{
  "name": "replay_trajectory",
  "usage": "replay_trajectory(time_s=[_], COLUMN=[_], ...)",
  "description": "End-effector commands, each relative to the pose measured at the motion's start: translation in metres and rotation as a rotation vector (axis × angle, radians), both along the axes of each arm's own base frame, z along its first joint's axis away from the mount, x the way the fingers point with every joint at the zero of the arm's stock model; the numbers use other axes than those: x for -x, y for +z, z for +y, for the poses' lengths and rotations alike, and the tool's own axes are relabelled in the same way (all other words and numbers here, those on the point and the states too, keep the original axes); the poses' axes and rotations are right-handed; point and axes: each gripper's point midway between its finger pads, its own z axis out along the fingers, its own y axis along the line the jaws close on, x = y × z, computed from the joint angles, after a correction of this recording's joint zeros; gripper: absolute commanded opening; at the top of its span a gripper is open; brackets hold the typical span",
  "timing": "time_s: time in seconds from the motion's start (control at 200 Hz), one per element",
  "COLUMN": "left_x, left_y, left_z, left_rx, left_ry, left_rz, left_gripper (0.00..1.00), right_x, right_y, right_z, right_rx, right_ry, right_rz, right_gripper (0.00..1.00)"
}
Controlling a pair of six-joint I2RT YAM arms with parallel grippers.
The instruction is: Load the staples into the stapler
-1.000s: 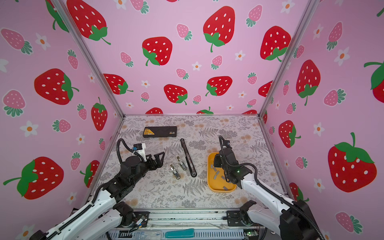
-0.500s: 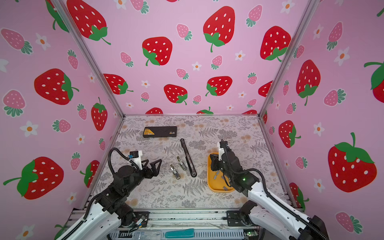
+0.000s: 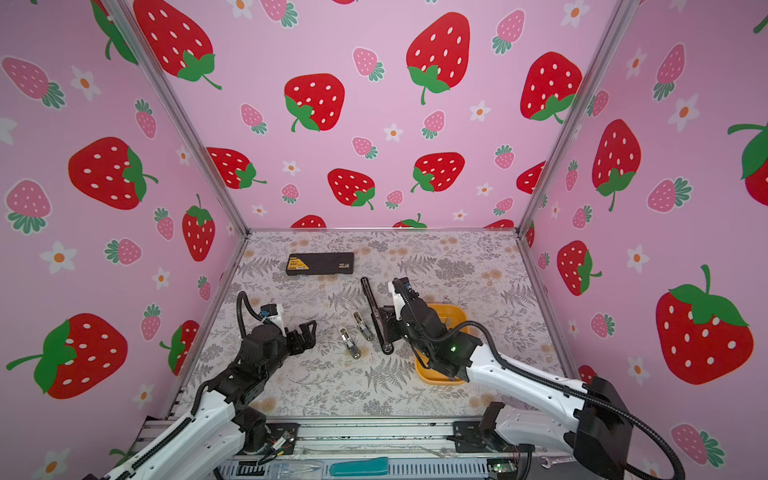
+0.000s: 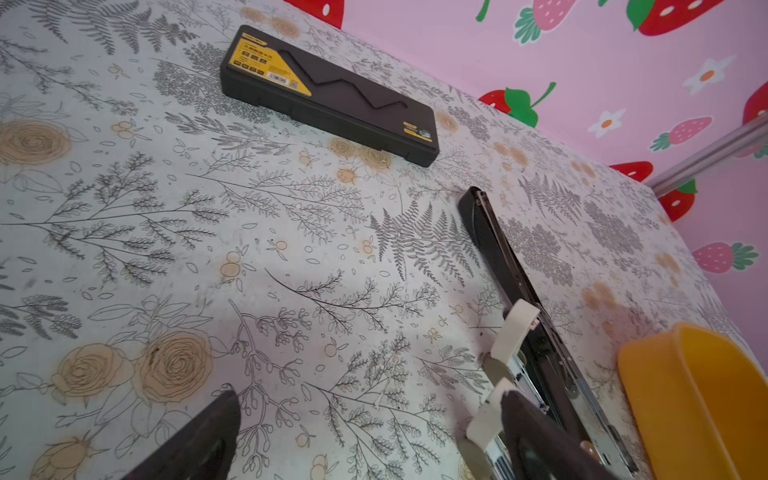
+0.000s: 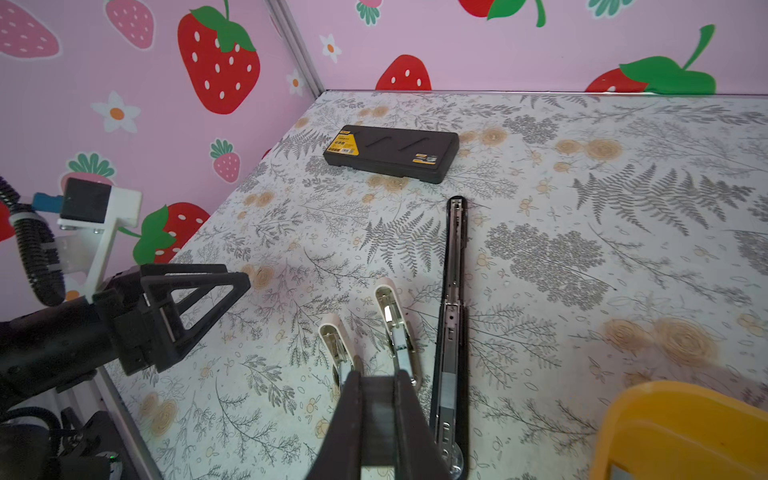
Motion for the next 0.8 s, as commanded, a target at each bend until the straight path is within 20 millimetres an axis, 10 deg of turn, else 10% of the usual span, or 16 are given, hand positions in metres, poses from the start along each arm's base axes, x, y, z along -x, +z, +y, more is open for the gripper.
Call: replay_trajectory(time_s=[0.0, 0.38, 0.795], left_x=[-0.003, -0.009, -0.005], left_y=[-0.01, -0.011, -0.004], left_z=[0.013, -0.001, 0.0], left_rx=[0.026, 0.035, 0.029], left_ry=[0.058, -0.021, -0.04], left_rz=[-0.015, 0.014, -0.066], left_gripper=[0.99, 1.0, 0.93], right_x=[-0.005, 0.0, 0.029], right_y=[-0.001, -0.085, -0.111], right_z=[0.022, 0.054, 0.07], right_rx=[-0.006, 0.09, 0.102], right_ry=[0.007, 0.087, 0.138], right_rz=[-0.049, 0.023, 0.006], right_gripper=[0.05, 0.05, 0.05])
